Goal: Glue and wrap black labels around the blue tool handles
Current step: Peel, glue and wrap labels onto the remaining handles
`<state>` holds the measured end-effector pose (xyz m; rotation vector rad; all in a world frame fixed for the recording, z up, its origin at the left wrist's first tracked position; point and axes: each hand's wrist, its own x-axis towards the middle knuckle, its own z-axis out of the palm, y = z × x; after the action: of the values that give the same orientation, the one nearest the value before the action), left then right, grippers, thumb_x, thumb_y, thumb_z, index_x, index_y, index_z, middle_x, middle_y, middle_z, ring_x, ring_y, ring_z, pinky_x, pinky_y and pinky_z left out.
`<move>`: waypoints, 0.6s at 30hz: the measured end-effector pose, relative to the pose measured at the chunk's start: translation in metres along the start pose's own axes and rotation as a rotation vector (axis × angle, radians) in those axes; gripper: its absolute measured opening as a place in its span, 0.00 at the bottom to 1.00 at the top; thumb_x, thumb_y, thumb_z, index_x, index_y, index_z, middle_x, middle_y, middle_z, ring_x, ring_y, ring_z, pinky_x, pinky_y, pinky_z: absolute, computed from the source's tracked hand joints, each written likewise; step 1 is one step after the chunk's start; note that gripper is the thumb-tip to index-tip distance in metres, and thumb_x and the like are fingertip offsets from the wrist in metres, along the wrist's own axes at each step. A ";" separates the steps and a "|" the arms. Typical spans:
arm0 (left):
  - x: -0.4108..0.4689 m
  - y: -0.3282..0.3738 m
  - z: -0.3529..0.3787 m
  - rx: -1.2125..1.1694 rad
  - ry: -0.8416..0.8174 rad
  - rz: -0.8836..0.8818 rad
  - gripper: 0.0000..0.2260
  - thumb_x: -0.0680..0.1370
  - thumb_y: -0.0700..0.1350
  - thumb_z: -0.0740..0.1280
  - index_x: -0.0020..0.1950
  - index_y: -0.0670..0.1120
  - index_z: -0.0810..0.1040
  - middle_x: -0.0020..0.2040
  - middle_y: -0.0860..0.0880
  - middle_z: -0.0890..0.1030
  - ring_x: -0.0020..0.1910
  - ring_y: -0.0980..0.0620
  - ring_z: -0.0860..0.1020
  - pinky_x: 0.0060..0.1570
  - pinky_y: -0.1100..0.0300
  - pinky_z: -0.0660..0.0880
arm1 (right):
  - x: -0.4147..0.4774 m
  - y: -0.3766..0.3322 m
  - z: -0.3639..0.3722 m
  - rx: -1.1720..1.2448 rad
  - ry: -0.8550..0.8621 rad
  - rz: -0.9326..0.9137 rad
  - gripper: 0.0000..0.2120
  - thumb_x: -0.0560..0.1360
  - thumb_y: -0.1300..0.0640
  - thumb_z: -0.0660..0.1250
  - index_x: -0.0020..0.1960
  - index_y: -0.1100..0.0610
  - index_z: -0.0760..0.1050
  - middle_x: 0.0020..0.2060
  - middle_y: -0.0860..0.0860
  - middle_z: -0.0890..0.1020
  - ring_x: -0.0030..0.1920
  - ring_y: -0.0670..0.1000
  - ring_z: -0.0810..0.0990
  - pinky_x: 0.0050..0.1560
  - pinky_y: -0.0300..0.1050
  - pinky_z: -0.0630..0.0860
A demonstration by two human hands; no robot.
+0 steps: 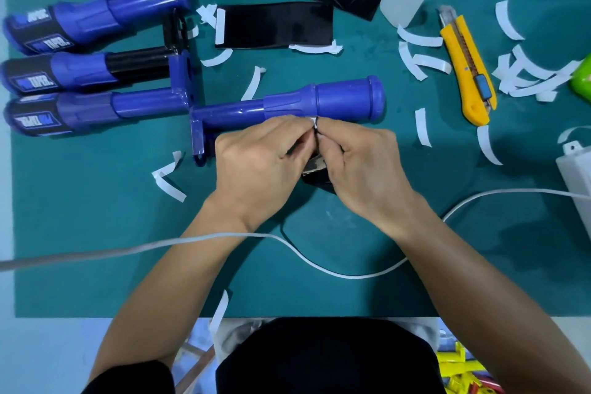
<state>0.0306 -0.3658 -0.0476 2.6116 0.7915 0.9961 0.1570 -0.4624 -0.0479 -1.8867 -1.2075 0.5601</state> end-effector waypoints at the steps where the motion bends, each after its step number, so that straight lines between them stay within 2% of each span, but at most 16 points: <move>1: 0.001 0.000 0.000 -0.005 -0.005 -0.002 0.04 0.77 0.36 0.75 0.43 0.41 0.88 0.38 0.48 0.87 0.32 0.48 0.84 0.28 0.56 0.78 | 0.000 0.000 0.000 0.000 -0.003 -0.004 0.11 0.81 0.67 0.62 0.42 0.63 0.78 0.30 0.52 0.78 0.34 0.48 0.73 0.37 0.23 0.65; 3: 0.001 -0.001 0.000 -0.023 -0.004 -0.014 0.04 0.76 0.35 0.75 0.42 0.41 0.88 0.36 0.48 0.86 0.31 0.47 0.83 0.27 0.55 0.78 | 0.000 0.001 0.001 -0.010 0.000 -0.019 0.11 0.81 0.68 0.62 0.40 0.63 0.77 0.30 0.52 0.77 0.34 0.49 0.72 0.36 0.23 0.65; 7: 0.001 0.000 0.001 -0.046 0.014 -0.043 0.04 0.73 0.34 0.76 0.40 0.41 0.88 0.35 0.47 0.86 0.29 0.47 0.82 0.27 0.55 0.78 | 0.000 0.003 0.002 -0.039 0.015 -0.049 0.12 0.81 0.66 0.61 0.40 0.62 0.75 0.29 0.51 0.75 0.34 0.53 0.70 0.36 0.33 0.68; 10: 0.000 -0.001 0.002 -0.055 0.019 -0.078 0.04 0.73 0.35 0.76 0.40 0.42 0.88 0.35 0.48 0.86 0.29 0.49 0.81 0.29 0.56 0.77 | 0.000 0.003 0.003 -0.042 0.017 -0.050 0.12 0.81 0.65 0.61 0.39 0.61 0.74 0.29 0.51 0.73 0.34 0.53 0.69 0.36 0.34 0.67; 13: 0.001 -0.001 0.003 -0.087 0.006 -0.145 0.04 0.71 0.35 0.76 0.40 0.43 0.88 0.35 0.48 0.86 0.30 0.53 0.79 0.34 0.63 0.74 | 0.000 0.004 0.003 -0.019 -0.007 -0.030 0.12 0.81 0.66 0.62 0.40 0.61 0.75 0.30 0.52 0.75 0.32 0.53 0.70 0.35 0.41 0.70; 14: 0.002 0.000 0.003 -0.099 0.000 -0.166 0.04 0.70 0.35 0.75 0.39 0.43 0.88 0.35 0.49 0.86 0.31 0.54 0.78 0.35 0.66 0.73 | 0.000 0.004 0.003 -0.005 -0.012 -0.027 0.12 0.81 0.67 0.63 0.40 0.61 0.76 0.30 0.50 0.76 0.32 0.51 0.71 0.35 0.40 0.71; 16: 0.003 0.001 0.002 -0.119 -0.009 -0.201 0.05 0.70 0.35 0.74 0.39 0.43 0.88 0.34 0.49 0.85 0.33 0.54 0.77 0.37 0.69 0.71 | 0.000 0.002 0.001 0.026 -0.007 -0.029 0.12 0.81 0.67 0.63 0.40 0.59 0.76 0.29 0.44 0.75 0.32 0.42 0.73 0.35 0.30 0.68; 18: 0.005 0.003 0.000 -0.145 -0.024 -0.247 0.05 0.70 0.35 0.74 0.39 0.43 0.87 0.34 0.50 0.85 0.32 0.54 0.77 0.37 0.69 0.72 | 0.000 -0.001 0.000 0.025 0.000 -0.038 0.13 0.81 0.66 0.63 0.40 0.58 0.76 0.30 0.42 0.73 0.32 0.39 0.72 0.36 0.27 0.67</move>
<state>0.0348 -0.3654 -0.0443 2.3313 0.9685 0.9136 0.1566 -0.4624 -0.0469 -1.8389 -1.2284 0.5525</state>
